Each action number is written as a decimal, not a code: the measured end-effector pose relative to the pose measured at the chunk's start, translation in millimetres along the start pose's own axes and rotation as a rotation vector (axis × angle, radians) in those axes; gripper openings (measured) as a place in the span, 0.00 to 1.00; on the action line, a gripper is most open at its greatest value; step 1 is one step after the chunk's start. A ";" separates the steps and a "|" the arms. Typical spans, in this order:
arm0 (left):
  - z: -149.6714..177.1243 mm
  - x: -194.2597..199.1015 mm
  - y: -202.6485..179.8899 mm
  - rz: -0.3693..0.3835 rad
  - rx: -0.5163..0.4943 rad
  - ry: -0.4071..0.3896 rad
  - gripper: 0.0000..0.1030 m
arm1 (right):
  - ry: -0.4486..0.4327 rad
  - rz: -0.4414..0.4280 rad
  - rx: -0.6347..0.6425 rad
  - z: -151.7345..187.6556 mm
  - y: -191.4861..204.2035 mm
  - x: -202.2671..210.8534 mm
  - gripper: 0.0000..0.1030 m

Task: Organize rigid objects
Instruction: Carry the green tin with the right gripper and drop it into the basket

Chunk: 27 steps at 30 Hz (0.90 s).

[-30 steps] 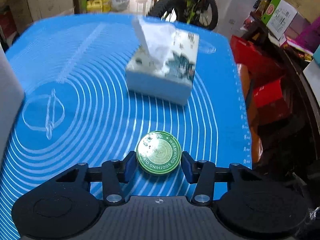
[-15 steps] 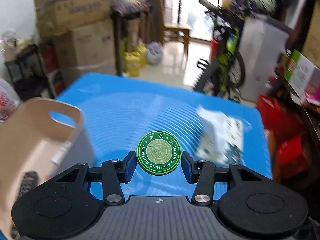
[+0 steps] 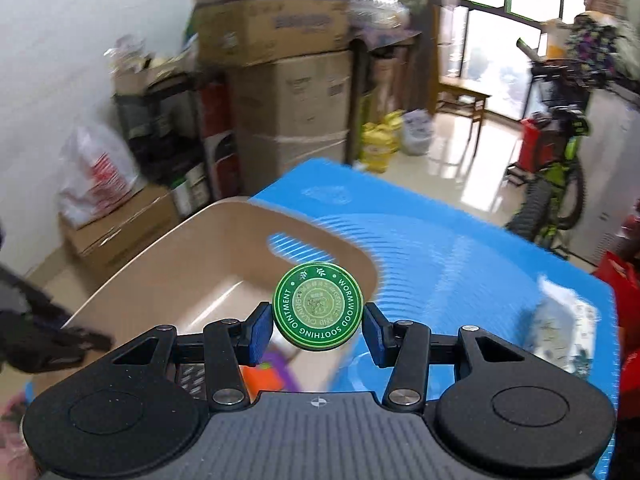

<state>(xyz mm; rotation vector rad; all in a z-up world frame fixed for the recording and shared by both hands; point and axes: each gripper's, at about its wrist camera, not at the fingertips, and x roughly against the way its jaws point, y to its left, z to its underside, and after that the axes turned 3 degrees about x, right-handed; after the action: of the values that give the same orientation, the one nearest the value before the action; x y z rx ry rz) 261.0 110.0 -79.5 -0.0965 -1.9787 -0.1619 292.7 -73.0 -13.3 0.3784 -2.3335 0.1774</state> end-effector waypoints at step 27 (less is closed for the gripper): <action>-0.1 -1.1 -1.4 -0.002 -0.010 -0.002 0.09 | 0.274 -0.049 0.132 33.0 74.1 -46.2 0.68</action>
<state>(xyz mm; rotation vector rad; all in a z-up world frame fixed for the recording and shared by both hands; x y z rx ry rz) 261.4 108.7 -80.6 -0.1014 -1.9801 -0.1736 277.9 -0.6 -70.5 0.4466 -2.0461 0.3390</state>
